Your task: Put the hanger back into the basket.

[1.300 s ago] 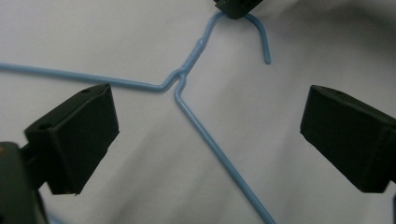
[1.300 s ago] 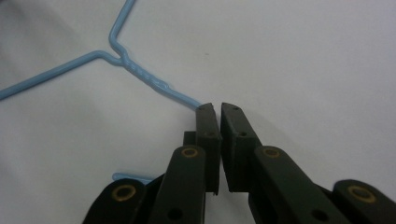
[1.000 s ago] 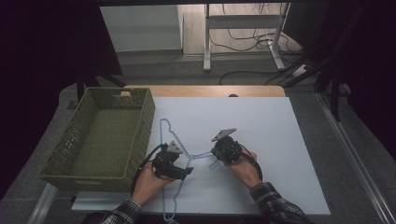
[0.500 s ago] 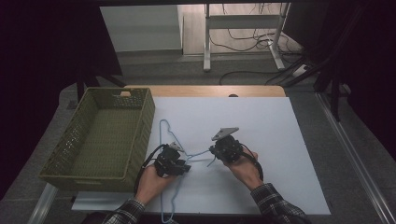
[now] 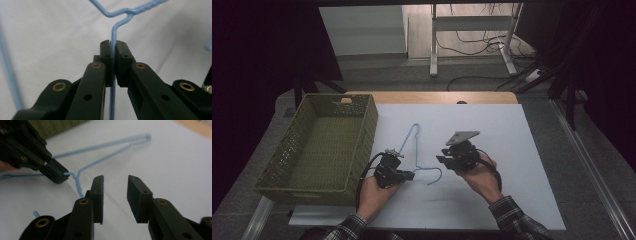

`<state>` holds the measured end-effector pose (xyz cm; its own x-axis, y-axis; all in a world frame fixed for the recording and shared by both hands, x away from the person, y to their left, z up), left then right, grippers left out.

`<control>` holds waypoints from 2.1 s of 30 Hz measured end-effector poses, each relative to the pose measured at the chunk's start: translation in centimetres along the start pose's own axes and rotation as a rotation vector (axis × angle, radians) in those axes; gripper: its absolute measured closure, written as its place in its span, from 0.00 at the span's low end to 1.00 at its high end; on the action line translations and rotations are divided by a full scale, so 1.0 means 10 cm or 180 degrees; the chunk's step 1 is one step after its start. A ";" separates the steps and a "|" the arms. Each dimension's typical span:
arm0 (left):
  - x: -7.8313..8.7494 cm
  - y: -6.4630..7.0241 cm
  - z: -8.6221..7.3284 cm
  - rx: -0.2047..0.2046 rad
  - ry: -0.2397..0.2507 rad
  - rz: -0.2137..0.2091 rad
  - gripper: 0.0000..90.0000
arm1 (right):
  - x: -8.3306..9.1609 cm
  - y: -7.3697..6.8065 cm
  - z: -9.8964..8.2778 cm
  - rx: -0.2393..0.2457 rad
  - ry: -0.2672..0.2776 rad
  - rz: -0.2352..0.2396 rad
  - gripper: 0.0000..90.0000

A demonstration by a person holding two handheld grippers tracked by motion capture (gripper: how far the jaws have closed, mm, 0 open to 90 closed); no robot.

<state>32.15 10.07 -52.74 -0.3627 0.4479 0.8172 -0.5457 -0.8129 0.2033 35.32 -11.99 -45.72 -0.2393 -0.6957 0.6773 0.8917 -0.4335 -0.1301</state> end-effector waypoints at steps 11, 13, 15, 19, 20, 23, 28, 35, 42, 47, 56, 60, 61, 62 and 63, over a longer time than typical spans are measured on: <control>0.33 -0.01 0.11 0.0060 0.0520 -0.0360 0.96 | 0.34 -0.01 -0.04 -0.0027 0.0250 0.0091 0.69; 0.35 0.02 0.12 0.0048 0.0557 -0.0409 0.96 | 0.29 -0.07 -0.04 0.0019 0.0288 0.0195 0.69; 0.36 0.04 0.13 0.0038 0.0590 -0.0460 0.96 | 0.23 -0.15 -0.01 0.0077 0.0336 0.0292 0.68; 0.38 0.07 0.14 0.0007 0.0598 -0.0509 0.96 | 0.15 -0.28 0.07 0.0197 0.0424 0.0421 0.68; 0.38 0.07 0.14 0.0007 0.0598 -0.0509 0.96 | 0.15 -0.28 0.07 0.0197 0.0424 0.0421 0.68; 0.38 0.11 0.14 0.0005 0.0613 -0.0586 0.96 | 0.05 -0.33 0.13 0.0199 0.0535 0.0541 0.70; 0.38 0.19 0.14 -0.0073 0.0584 -0.0633 0.96 | -0.06 -0.34 0.16 0.0159 0.0617 0.0587 0.83; 0.48 0.24 0.19 -0.0446 0.0569 -0.0227 0.71 | -0.07 -0.42 0.22 0.0232 0.0464 0.0353 0.94; 0.59 0.34 0.24 -0.0843 0.0388 0.0202 0.44 | -0.02 -0.43 0.26 0.0142 0.0405 0.0249 0.94; 0.56 0.38 0.30 -0.0976 -0.0026 0.0241 0.55 | -0.03 -0.46 0.31 0.0122 0.0352 0.0255 0.94; 0.54 0.32 0.42 -0.0833 -0.0233 -0.0089 0.86 | -0.01 -0.50 0.35 0.0122 0.0382 0.0299 0.94; 0.52 0.32 0.47 -0.0763 -0.0309 -0.0171 0.95 | 0.00 -0.50 0.35 0.0139 0.0388 0.0301 0.94; 0.52 0.30 0.48 -0.0746 -0.0301 -0.0160 0.95 | 0.00 -0.50 0.35 0.0149 0.0384 0.0291 0.94; 0.52 0.29 0.49 -0.0732 -0.0273 -0.0193 0.96 | 0.00 -0.50 0.35 0.0169 0.0377 0.0261 0.94; 0.53 0.27 0.49 -0.0689 -0.0239 -0.0265 0.97 | 0.03 -0.48 0.34 0.0143 0.0414 0.0266 0.93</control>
<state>32.47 8.42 -45.24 -0.2569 0.4745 0.8420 -0.7235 -0.6720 0.1579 32.29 -8.12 -42.44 -0.2087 -0.7978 0.5657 0.9261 -0.3471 -0.1477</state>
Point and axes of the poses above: each handheld gripper's, and its own axes: x roughly backward along the jaws, z roughly out of its top, y roughly to its right, the point moved 3 cm from there along -x, roughly forward along the jaws, and after that the axes turned 13 degrees about z, right-handed, at the moved point
